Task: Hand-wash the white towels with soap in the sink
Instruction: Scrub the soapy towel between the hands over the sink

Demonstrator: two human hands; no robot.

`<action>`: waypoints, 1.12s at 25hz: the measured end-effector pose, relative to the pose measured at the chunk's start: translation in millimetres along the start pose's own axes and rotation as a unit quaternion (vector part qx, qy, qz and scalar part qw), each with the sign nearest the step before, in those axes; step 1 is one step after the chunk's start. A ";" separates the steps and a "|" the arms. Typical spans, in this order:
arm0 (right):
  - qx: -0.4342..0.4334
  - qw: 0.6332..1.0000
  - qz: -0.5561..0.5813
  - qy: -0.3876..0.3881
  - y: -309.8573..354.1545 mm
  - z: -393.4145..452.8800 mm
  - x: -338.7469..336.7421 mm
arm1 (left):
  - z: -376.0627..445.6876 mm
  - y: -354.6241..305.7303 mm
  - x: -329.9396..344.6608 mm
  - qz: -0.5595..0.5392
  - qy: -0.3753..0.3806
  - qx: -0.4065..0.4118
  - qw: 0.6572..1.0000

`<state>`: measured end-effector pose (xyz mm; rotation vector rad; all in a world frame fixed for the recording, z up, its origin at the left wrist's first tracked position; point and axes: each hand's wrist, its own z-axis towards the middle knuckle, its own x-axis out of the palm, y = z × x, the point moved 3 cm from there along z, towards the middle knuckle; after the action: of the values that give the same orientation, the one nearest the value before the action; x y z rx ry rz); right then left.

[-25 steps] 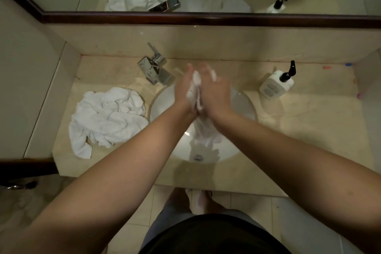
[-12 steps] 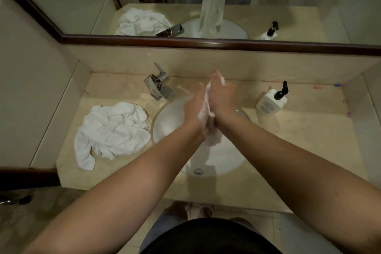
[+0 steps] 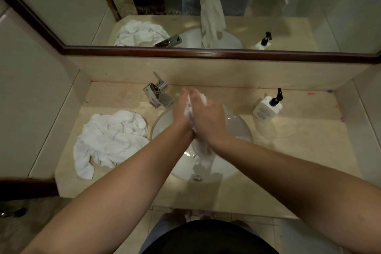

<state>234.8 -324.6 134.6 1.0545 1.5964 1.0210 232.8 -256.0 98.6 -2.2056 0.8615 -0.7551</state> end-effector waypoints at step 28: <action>0.195 0.978 -0.074 0.013 -96.6 64.2 -42.3 | 63.9 18.7 -84.4 0.283 -0.076 0.006 0.956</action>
<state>288.6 -383.2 40.1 1.1605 1.9149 0.6371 218.1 -182.1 21.9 -1.8306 1.3157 -0.3058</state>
